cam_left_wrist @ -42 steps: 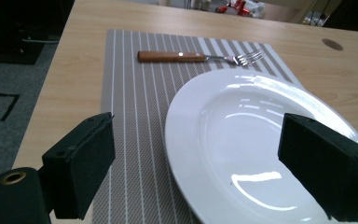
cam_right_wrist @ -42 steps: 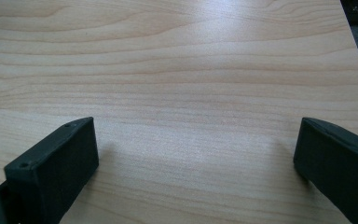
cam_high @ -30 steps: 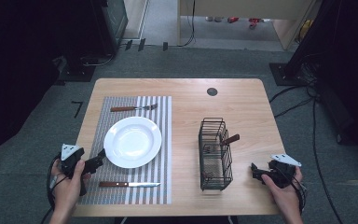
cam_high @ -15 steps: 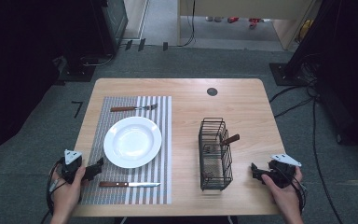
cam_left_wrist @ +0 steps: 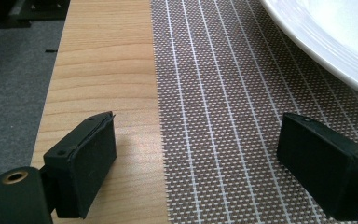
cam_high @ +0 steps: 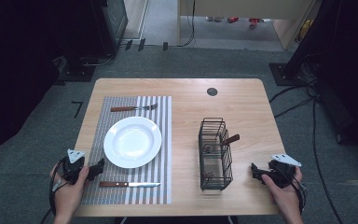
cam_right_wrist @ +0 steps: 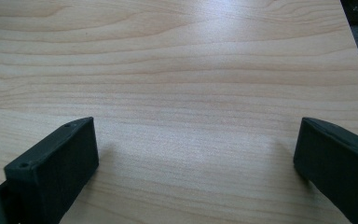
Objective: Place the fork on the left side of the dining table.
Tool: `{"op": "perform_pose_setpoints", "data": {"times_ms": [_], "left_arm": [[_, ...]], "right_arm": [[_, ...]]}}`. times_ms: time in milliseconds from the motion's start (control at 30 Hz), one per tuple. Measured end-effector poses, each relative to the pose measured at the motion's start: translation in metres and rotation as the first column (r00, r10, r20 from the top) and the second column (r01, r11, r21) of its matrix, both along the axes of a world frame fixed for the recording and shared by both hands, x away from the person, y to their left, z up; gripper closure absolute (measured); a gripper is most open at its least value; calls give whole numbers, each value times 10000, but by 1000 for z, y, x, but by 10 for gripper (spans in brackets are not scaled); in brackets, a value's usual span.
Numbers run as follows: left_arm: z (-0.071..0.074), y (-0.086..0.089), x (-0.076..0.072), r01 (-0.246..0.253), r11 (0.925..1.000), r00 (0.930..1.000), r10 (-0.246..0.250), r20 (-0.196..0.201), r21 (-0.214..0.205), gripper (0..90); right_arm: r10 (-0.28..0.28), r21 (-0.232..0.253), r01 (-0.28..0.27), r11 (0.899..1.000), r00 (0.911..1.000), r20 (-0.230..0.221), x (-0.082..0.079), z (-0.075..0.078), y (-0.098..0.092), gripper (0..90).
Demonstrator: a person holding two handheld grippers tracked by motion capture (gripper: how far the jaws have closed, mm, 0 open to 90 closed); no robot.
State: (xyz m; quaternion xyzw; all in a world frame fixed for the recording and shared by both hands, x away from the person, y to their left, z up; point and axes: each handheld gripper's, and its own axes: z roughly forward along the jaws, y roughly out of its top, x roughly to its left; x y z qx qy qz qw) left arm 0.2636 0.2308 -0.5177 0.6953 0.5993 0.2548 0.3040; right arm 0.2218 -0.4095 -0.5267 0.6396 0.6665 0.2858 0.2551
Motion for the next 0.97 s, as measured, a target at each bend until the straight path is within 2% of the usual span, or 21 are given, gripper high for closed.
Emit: {"op": "perform_pose_setpoints", "data": {"times_ms": [233, 967], "left_arm": [[-1, 0, 1, -206, 9998, 9998, 206, -64, 34, 80], [-1, 0, 1, -204, 9998, 9998, 204, -61, 32, 80]], "right_arm": [[-1, 4, 1, 10000, 10000, -1, 0, 0, 0, 0], [-2, 3, 2, 10000, 10000, 2, 0, 0, 0, 0]]}}
